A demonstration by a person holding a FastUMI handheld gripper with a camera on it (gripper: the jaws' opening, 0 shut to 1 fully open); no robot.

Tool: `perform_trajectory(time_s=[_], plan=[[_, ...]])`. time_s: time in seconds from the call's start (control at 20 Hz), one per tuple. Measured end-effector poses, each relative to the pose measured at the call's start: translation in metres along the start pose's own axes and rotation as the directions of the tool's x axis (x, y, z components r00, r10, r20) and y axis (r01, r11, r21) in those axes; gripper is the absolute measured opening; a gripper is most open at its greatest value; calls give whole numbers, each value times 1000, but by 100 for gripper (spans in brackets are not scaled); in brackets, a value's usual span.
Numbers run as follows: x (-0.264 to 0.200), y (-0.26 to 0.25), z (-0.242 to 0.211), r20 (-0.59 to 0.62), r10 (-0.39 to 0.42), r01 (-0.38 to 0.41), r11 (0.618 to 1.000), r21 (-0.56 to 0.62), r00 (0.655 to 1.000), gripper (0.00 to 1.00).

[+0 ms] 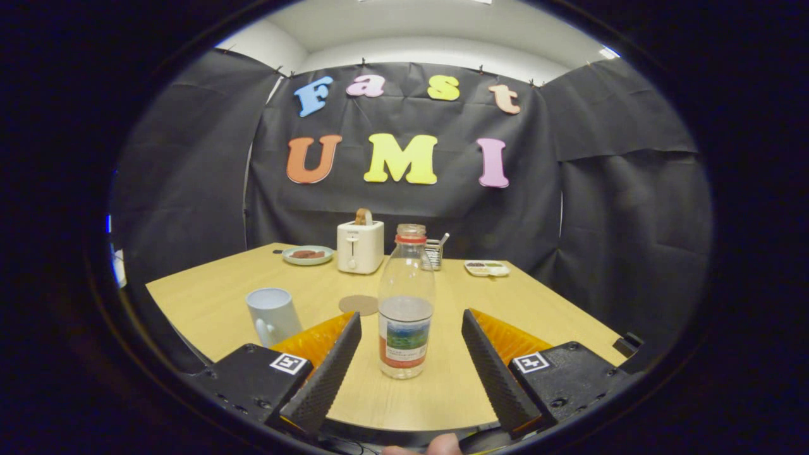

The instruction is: Take the bottle from table, then pour the juice into the cup, finally place the bottle on the coaster

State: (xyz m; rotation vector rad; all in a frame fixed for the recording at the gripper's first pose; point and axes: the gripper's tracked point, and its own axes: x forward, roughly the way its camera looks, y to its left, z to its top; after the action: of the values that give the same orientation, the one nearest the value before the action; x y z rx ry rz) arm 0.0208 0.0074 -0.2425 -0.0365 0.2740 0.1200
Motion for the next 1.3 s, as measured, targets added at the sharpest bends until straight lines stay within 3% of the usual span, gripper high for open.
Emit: perform_trajectory(time_s=[0.4, 0.7, 0.85, 1.05, 1.15, 1.3], plan=[[60, 0, -34, -88, 22, -9, 990, 142, 996, 100], [81, 12, -23, -86, 47, -27, 975, 220, 995, 100], [84, 11, -23, -84, 30, -13, 980, 199, 996, 87], [84, 22, -15, -94, 45, -29, 986, 166, 995, 80], [83, 27, -4, -84, 42, -34, 995, 99, 996, 78], [84, 36, 13, -77, 21, -28, 995, -91, 997, 76]])
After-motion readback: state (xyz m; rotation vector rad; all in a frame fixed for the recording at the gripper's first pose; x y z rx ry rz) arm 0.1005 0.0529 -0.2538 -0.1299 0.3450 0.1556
